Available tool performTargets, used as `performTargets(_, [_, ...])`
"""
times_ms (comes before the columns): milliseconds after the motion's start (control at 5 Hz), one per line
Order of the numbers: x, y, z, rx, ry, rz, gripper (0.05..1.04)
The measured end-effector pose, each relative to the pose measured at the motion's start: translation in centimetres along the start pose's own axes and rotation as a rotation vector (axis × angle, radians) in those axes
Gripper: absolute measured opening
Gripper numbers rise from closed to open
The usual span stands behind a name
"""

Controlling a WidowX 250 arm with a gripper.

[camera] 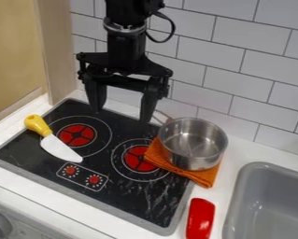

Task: Move the silver pot to the left

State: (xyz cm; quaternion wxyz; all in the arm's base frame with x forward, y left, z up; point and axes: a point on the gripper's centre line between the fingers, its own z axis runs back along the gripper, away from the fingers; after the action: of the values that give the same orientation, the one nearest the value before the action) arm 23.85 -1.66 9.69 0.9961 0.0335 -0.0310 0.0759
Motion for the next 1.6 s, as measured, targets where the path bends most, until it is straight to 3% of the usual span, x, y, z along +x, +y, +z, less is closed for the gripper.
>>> performTargets(200, [-1.1, 0.3, -1.1, 0.015, 0.052, 0.002, 0.999])
performTargets(400, [0.2, -1.1, -2.6, 0.039, 0.098, 0.001, 0.999])
performTargets(600, [3.1, -2.5, -3.1, 0.081, 0.127, 0.033, 0.999])
performTargets(800, [4.9, -3.3, -4.8, 0.089, 0.165, 0.010, 0.999])
performTargets(1000, [4.9, -3.6, -6.2, 0.088, 0.196, -0.008, 0.999])
performTargets(1200, [5.4, -4.1, -7.3, 0.070, 0.188, -0.017, 0.999])
performTargets(1400, [5.4, -4.5, -7.9, 0.051, 0.196, -0.034, 0.938])
performTargets(1600, [5.3, -4.4, -8.0, 0.056, 0.203, -0.040, 0.627])
